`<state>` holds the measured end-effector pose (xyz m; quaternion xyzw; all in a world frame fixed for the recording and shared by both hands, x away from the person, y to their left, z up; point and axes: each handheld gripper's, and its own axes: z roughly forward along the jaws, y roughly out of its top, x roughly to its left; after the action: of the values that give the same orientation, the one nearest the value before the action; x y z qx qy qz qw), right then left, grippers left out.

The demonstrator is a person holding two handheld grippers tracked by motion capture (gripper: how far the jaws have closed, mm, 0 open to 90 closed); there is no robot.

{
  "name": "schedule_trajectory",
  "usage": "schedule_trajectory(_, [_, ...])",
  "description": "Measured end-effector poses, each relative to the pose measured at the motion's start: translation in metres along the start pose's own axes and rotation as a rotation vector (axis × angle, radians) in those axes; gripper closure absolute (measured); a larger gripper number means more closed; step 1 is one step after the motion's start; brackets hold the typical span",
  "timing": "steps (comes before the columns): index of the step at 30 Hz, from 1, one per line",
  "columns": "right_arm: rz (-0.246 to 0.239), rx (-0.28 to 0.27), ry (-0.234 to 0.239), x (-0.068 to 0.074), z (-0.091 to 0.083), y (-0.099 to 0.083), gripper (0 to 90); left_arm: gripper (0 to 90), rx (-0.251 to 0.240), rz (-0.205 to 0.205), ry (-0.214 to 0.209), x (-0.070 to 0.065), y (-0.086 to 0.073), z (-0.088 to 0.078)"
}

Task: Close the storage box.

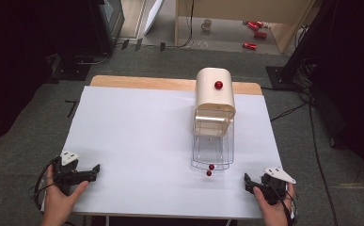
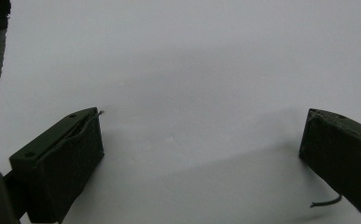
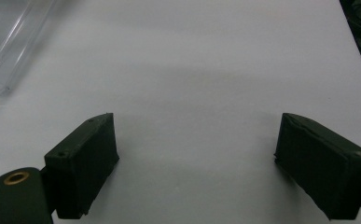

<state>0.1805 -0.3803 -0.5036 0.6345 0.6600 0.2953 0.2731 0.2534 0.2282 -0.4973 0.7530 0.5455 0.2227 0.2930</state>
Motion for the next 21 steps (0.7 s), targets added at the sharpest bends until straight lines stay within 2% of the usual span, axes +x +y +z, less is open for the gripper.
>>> schedule_trajectory(8, [0.015,0.008,-0.041,0.010,-0.005,0.001,12.3,0.0,0.001,0.002,0.001,0.000,0.000,0.000])
schedule_trajectory(12, [0.039,-0.010,0.002,0.019,-0.011,0.004,12.4,0.0,0.000,0.002,0.001,0.000,0.000,0.000])
schedule_trajectory(17, [0.029,-0.022,0.039,0.031,-0.015,0.006,12.4,0.0,0.000,0.002,0.001,0.000,0.000,0.000])
schedule_trajectory(21, [0.018,-0.049,0.082,0.049,-0.020,0.010,12.8,0.0,0.000,0.003,0.001,0.000,0.000,0.000])
